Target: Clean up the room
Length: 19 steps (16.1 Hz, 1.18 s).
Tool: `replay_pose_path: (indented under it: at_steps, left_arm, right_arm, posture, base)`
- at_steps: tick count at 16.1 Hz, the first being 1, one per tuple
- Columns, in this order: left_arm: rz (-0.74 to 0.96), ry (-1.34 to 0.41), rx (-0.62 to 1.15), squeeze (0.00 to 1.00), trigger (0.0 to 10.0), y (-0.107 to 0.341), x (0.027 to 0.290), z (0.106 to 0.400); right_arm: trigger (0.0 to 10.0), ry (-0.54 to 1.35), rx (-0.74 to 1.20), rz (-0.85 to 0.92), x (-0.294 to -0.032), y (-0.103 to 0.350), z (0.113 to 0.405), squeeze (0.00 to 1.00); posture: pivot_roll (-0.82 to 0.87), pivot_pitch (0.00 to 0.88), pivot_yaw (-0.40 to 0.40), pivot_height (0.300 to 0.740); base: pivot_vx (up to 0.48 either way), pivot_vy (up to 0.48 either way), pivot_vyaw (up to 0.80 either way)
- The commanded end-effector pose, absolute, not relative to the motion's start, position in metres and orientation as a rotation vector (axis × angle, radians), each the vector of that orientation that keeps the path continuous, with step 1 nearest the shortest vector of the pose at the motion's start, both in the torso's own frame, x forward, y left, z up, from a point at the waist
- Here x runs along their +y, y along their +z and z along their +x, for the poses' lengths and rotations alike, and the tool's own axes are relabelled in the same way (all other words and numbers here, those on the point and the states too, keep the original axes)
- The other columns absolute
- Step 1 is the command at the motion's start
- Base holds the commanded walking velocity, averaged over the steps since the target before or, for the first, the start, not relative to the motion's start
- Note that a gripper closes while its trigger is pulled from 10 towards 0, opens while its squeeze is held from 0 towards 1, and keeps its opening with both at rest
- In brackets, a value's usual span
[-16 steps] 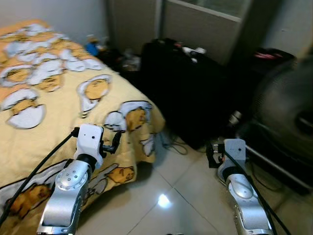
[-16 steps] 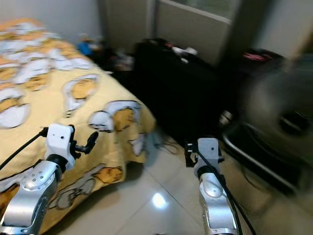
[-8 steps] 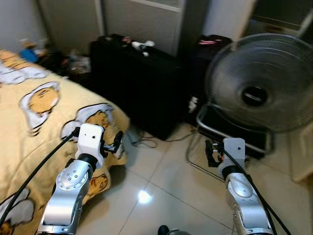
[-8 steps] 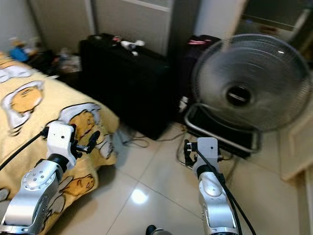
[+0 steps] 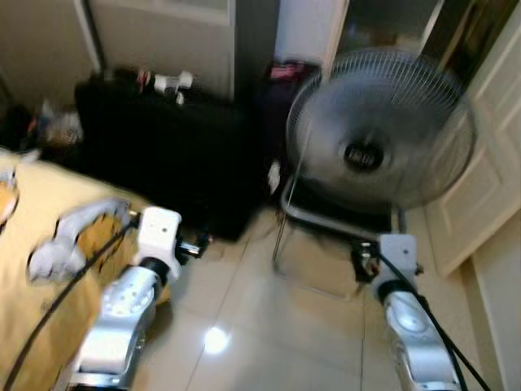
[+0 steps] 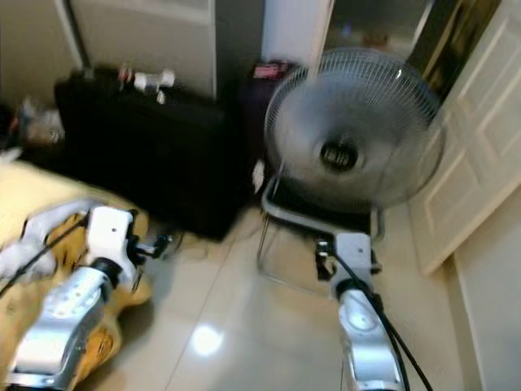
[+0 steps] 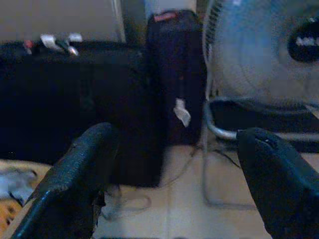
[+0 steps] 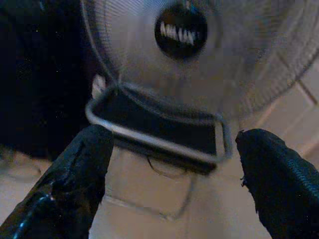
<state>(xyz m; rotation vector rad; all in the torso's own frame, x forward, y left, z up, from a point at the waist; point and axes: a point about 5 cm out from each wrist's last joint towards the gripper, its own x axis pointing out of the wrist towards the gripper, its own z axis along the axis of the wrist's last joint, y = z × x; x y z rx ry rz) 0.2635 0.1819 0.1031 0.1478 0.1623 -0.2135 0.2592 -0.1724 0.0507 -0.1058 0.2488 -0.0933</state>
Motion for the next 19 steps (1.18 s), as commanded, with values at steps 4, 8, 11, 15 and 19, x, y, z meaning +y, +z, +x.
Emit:
replay_pose_path:
  at_steps: [4,8,11,15,19]
  left_arm:
    - [0.152,-0.21,0.157,0.0,10.0,0.1042,0.1844,0.2641]
    - [0.155,-0.205,0.159,0.0,10.0,0.1043,0.1848,0.2667]
    - [0.152,-0.199,0.158,0.0,10.0,0.1042,0.1849,0.2686]
    - [0.123,-0.191,0.151,0.0,10.0,0.1037,0.1835,0.2678]
    - [0.123,-0.191,0.151,0.0,10.0,0.1037,0.1835,0.2678]
  right_arm:
    - [10.0,-0.081,0.234,-0.098,-0.1663,0.0528,0.2613,0.0]
    - [10.0,-0.072,0.227,-0.113,-0.1654,0.0544,0.2646,0.0]
    - [10.0,-0.038,0.189,-0.128,-0.161,0.0588,0.2679,0.0]
    - [10.0,-0.039,0.202,-0.134,-0.1624,0.0577,0.2679,0.0]
    - [10.0,-0.039,0.202,-0.134,-0.1624,0.0577,0.2679,0.0]
  posture:
    - [0.13,0.0,-0.026,0.74]
    - [0.13,0.0,-0.022,0.74]
    - [0.13,0.0,-0.023,0.74]
    - [0.12,0.0,-0.023,0.74]
    - [0.12,0.0,-0.023,0.74]
  base:
    - [0.302,0.0,0.0]
    - [0.334,0.0,0.0]
    - [0.34,0.0,0.0]
    - [0.254,0.0,0.0]
    - [0.0,0.0,0.0]
